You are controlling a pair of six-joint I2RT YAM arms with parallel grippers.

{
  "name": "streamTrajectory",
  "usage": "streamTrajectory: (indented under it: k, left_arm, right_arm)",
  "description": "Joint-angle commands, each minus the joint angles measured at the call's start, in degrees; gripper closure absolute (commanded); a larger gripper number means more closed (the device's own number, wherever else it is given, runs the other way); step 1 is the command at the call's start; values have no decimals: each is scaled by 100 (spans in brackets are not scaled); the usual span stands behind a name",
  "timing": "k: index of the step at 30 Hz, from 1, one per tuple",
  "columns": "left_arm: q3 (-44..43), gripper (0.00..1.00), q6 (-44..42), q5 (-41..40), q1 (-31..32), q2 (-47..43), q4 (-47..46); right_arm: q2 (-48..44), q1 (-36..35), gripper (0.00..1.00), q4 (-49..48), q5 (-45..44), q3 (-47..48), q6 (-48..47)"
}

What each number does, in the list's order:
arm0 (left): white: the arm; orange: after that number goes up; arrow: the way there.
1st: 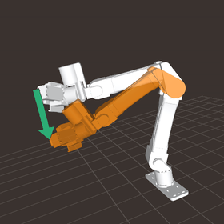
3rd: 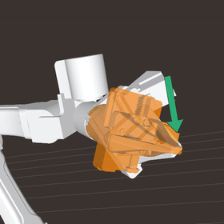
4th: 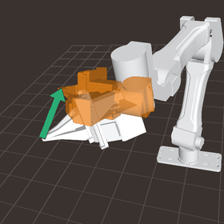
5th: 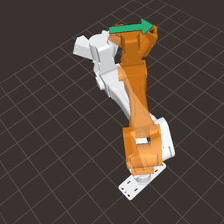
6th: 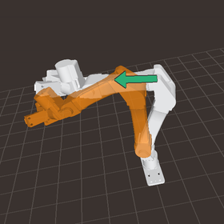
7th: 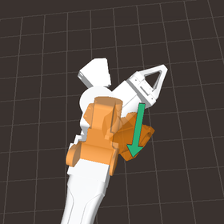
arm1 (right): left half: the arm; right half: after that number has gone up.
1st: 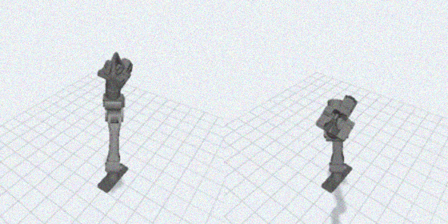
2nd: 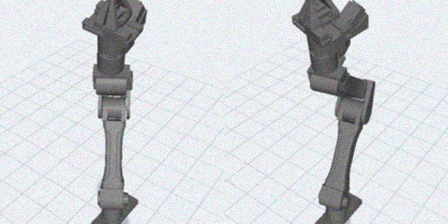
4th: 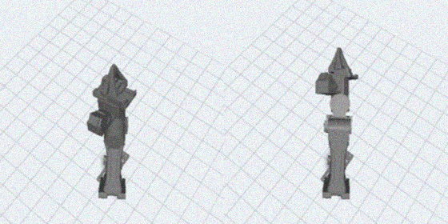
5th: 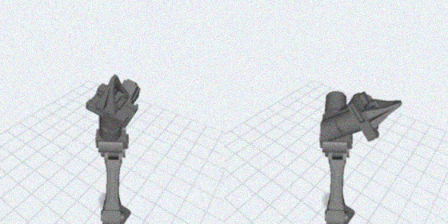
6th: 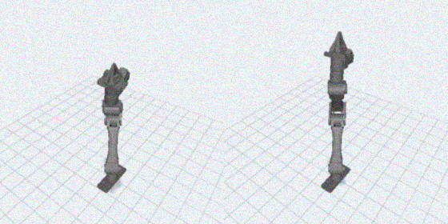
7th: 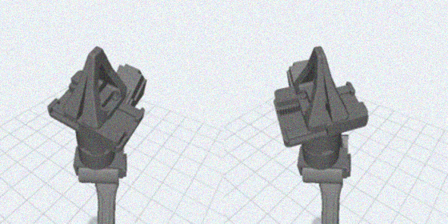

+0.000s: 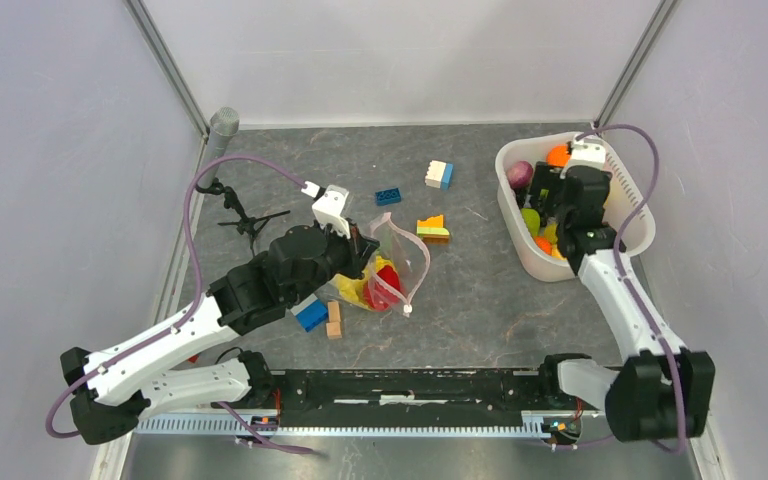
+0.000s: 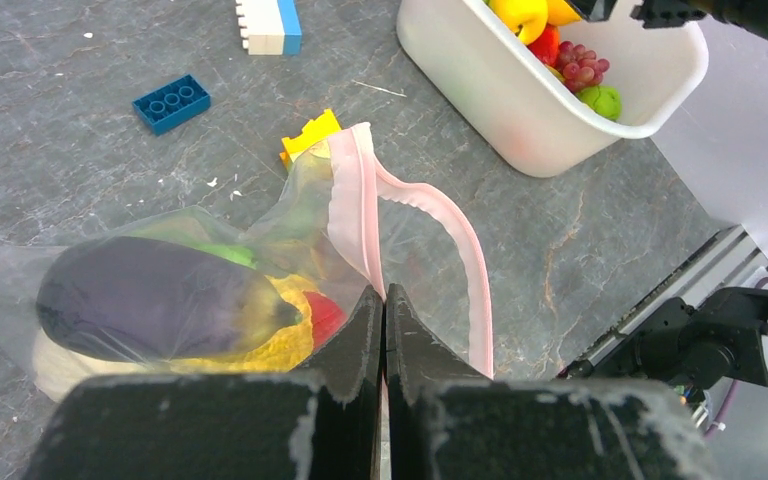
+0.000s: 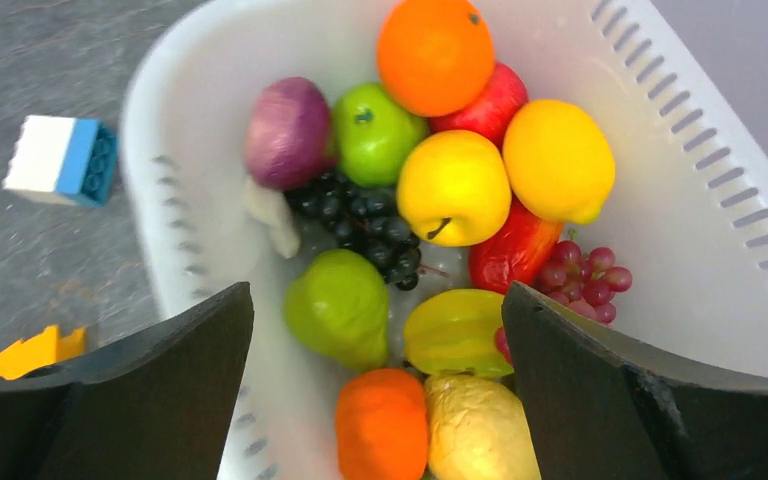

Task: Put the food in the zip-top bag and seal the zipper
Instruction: Pick up the fake vegetable from the bin.

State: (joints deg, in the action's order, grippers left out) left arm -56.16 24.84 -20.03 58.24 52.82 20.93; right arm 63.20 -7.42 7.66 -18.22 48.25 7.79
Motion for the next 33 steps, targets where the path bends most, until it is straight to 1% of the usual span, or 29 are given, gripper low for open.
streamTrajectory:
  k: [1, 3, 5, 9, 11, 15, 20, 21, 22, 24, 25, 28, 30, 33]
  left_arm:
    - [-18, 97, 7, 170, -34, -36, -185]
    - [-20, 97, -13, 183, -32, -35, -186]
    - [-27, 97, -36, 171, -37, -42, -169]
    - [-42, 97, -91, 145, -43, -31, -157]
    - [-44, 97, -102, 137, -51, -17, -133]
    - [-44, 97, -120, 123, -68, -4, -99]
    - [-26, 97, -111, 95, -85, -17, -79]
    - [-26, 97, -103, 102, -96, -22, -76]
    - [-36, 97, -102, 109, -93, -20, -71]
    - [-35, 97, -80, 123, -96, -17, -71]
    - [-40, 97, -67, 131, -102, -28, -61]
    - [-29, 97, -37, 134, -103, -48, -36]
    - [-18, 97, -19, 125, -104, -76, -37]
    - [-1, 97, 6, 144, -102, -102, -36]
  right_arm:
    - [620, 920, 2, -711, 1537, 364, 460]
    - [1031, 1152, 3, -958, 2323, 554, 549]
    - [1456, 1207, 4, -1050, 2485, 789, 757]
    - [2234, 1234, 10, -1413, 2931, 1089, 989]
    - [2635, 1234, 14, -1508, 2979, 1260, 1113]
    - [3244, 1234, 13, -1505, 2885, 1587, 1191]
    - [3818, 1234, 16, -1568, 3162, 1854, 1144]
    - [3913, 1234, 17, -1553, 3202, 1907, 1129]
    - [4004, 1234, 20, -1548, 3269, 1950, 1086]
    - [4085, 1234, 25, -1514, 3285, 1959, 1073]
    - [4075, 1234, 32, -1529, 3281, 1915, 1071]
    - [3886, 1239, 41, -1616, 3134, 1724, 1042]
    - [3732, 1259, 45, -1628, 3052, 1658, 1045]
    - [3365, 1287, 50, -1843, 3157, 1395, 1058]
